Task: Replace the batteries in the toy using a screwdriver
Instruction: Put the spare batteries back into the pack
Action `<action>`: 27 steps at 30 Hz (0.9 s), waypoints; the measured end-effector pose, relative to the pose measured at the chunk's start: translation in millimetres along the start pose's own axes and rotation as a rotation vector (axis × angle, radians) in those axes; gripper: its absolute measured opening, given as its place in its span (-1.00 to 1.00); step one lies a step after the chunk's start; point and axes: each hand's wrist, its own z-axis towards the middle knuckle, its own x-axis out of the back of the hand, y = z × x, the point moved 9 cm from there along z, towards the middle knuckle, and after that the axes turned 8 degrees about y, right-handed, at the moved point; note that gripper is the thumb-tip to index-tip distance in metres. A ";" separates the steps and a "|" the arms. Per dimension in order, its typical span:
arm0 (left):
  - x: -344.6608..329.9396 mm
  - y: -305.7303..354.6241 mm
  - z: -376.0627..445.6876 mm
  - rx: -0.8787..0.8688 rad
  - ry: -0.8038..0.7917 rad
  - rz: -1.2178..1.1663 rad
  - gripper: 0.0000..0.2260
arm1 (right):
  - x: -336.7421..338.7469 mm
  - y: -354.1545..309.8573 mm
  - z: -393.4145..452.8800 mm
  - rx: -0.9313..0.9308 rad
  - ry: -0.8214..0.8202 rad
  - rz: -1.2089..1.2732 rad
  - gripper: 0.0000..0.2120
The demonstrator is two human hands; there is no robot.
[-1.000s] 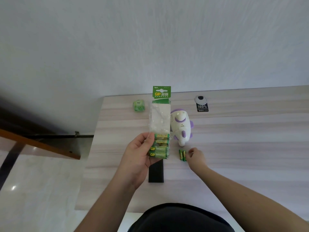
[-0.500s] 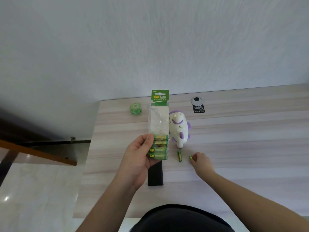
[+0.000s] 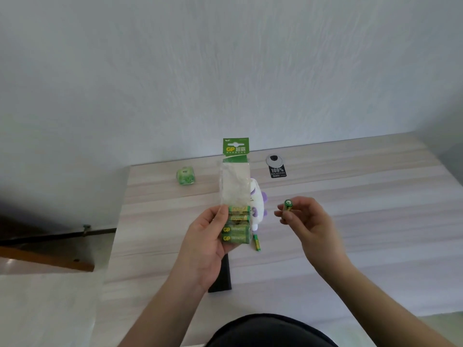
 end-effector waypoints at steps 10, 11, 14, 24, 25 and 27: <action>-19.7 13.4 -17.0 -0.036 -0.112 0.005 -0.73 | -18.4 -60.9 -13.4 0.120 -0.017 -0.001 -0.84; -20.5 15.1 -18.6 -0.043 -0.122 0.002 -0.75 | -19.5 -65.5 -14.4 0.134 -0.020 -0.014 -0.85; -20.7 19.2 -21.4 -0.062 -0.136 0.010 -0.75 | -21.9 -79.8 -17.4 0.172 -0.022 -0.037 -0.83; -12.8 24.9 -22.5 -0.104 -0.106 0.028 -0.76 | -29.6 -116.7 -21.4 0.245 -0.044 -0.080 -0.67; -12.2 24.9 -22.8 -0.107 -0.104 0.033 -0.75 | -29.8 -118.1 -20.9 0.252 -0.035 -0.105 -0.70; -11.0 24.6 -23.1 -0.109 -0.100 0.039 -0.74 | -31.0 -121.0 -19.5 0.275 -0.015 -0.195 -0.77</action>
